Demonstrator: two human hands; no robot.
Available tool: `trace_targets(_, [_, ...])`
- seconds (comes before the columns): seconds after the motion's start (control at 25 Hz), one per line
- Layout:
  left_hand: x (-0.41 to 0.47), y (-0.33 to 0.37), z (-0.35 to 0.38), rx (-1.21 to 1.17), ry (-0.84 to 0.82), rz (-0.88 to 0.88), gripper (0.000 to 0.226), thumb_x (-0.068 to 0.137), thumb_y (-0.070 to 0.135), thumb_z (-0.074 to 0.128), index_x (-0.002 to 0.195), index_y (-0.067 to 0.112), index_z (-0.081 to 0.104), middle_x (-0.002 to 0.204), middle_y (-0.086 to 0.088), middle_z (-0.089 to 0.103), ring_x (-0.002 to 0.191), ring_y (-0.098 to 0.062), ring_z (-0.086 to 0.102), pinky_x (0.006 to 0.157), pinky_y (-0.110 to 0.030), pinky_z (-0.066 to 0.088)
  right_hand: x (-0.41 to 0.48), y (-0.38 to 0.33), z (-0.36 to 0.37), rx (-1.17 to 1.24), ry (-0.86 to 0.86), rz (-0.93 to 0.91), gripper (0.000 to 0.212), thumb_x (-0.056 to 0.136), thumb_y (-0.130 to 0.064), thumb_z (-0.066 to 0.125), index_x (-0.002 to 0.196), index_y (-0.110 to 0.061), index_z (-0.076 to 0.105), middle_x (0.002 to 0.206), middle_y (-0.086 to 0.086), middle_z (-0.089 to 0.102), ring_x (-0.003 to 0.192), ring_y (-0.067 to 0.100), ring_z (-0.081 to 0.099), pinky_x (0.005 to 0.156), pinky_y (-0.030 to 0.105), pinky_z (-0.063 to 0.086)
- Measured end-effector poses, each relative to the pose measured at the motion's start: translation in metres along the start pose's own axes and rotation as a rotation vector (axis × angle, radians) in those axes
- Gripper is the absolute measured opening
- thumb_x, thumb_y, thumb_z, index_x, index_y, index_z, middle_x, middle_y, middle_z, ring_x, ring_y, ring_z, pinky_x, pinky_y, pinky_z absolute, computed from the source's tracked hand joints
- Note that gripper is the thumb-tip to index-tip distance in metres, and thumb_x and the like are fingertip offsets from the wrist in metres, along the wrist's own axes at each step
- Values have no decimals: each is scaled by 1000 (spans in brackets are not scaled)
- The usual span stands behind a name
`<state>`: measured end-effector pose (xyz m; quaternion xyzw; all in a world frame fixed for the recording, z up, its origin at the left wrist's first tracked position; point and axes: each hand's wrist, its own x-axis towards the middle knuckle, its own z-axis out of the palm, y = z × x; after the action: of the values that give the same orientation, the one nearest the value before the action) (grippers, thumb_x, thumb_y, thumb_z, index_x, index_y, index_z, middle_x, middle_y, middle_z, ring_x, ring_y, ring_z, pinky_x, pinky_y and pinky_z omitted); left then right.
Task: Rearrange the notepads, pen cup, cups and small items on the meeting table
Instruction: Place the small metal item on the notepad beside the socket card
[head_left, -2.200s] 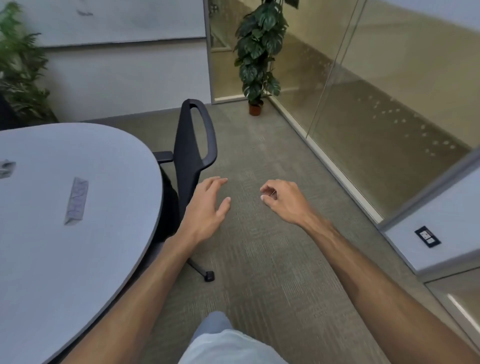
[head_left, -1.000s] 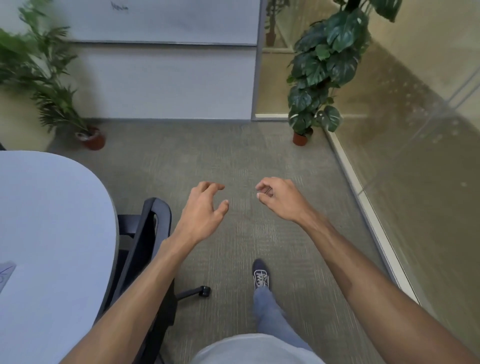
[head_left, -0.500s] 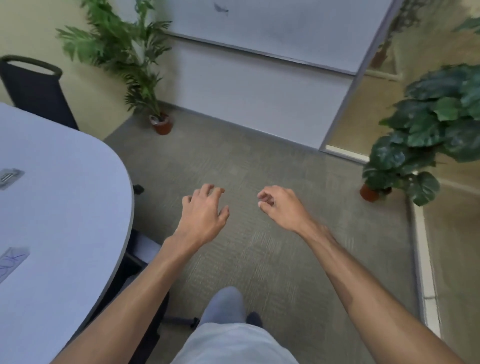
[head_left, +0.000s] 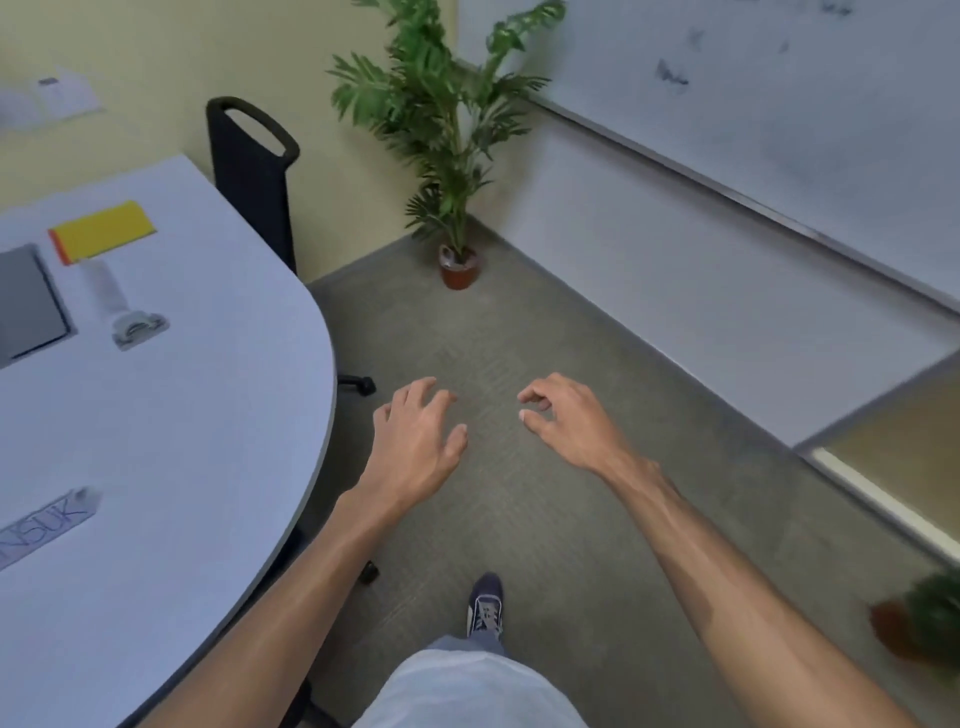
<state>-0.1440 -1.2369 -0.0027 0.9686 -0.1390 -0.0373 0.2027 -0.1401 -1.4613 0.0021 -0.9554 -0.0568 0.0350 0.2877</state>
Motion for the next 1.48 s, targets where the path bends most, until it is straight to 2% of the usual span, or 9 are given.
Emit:
trace_targets(0.2, [81,-15,-14,-22,62,-130,47,95,41,51,138,22,51,154,-10,36,143,-26,29,113,-54,30,116,3,-20,-13,-89,-130,21,93,-16,68,110,-5,71,111,12,68,104,24,64,92,27,42])
trace_targets(0.32, [123,-24,-20,-40,115,-218,47,94,40,52,138,22,49,153,-9,37,142,-26,32,111,-55,33,179,4,-26,-19,-152,-207,22,93,-18,68,112,-7,70,109,11,67,101,24,65,93,32,46])
trace_targets(0.6, [230,-37,-18,-124,291,-452,66,94,40,54,152,22,29,161,-6,23,145,-25,29,113,-48,30,328,25,-44,-8,-252,-427,20,93,-21,67,110,-11,71,103,7,66,94,19,65,89,34,50])
trace_targets(0.84, [308,-31,-16,-148,400,-649,66,95,41,55,152,24,28,160,-4,25,146,-23,28,115,-47,29,436,38,-70,-27,-365,-575,21,95,-27,63,112,-17,70,106,1,64,93,16,64,86,39,53])
trace_targets(1.04, [363,-39,-26,-149,446,-735,65,95,42,54,152,26,29,160,-4,26,144,-23,31,116,-46,33,511,29,-76,-19,-428,-658,21,96,-28,61,114,-19,68,107,0,63,93,15,62,86,38,53])
trace_targets(1.24, [420,-85,-40,-153,495,-828,61,95,42,53,150,27,32,159,-3,29,142,-24,35,113,-45,33,593,7,-61,3,-441,-705,23,96,-27,62,116,-18,68,108,-1,66,96,15,62,89,36,53])
trace_targets(1.48, [504,-184,-80,-188,616,-904,58,96,46,54,148,27,37,157,-2,33,138,-25,40,110,-43,36,710,-55,-32,69,-448,-789,23,96,-23,62,117,-17,70,109,-1,69,98,12,63,89,30,51])
